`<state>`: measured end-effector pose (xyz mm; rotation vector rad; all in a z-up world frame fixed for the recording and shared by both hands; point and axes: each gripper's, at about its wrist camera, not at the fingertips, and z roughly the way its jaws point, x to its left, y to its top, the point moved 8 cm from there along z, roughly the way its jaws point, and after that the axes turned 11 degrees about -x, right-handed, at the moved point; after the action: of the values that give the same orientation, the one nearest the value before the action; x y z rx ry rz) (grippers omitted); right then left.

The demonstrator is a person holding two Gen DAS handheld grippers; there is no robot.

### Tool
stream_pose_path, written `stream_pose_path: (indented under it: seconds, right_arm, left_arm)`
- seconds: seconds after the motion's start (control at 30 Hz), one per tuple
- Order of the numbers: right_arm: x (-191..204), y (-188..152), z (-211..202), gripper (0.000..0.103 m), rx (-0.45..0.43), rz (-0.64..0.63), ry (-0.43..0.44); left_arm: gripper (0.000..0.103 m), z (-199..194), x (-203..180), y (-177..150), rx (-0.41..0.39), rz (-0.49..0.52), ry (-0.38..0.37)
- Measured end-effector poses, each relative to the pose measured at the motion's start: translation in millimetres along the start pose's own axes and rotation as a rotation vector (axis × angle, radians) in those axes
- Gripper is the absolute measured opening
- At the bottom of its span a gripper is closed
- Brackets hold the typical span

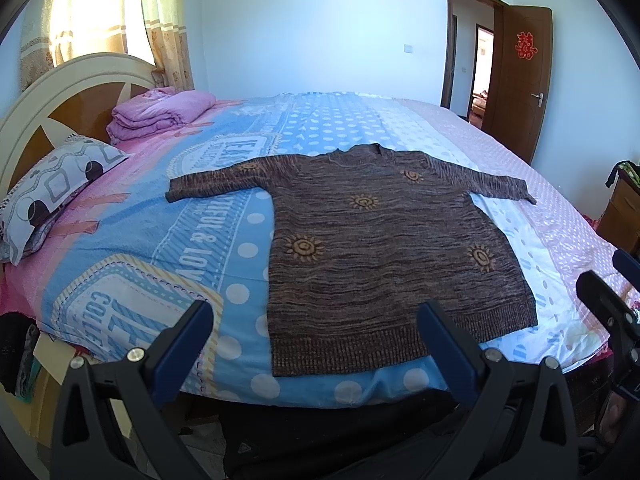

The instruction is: Fold small clothes

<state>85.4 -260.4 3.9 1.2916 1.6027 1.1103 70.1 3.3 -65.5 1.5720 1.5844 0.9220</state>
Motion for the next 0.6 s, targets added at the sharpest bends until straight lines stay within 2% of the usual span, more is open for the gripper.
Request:
stream_pose_path:
  seconds: [0.23,0.6]
  right_arm:
    - [-4.7,-9.1,19.0,0.102,0.051,0.041,0.042]
    - [-31.6,-27.8,70.3,0.102,0.132,0.039,0.009]
  left_arm:
    - [0.103,18.2,0.6,-3.4,0.055,-0.003,-0.019]
    - [0.103,71.7,-1.8,3.6,0.094,0.068,0.002]
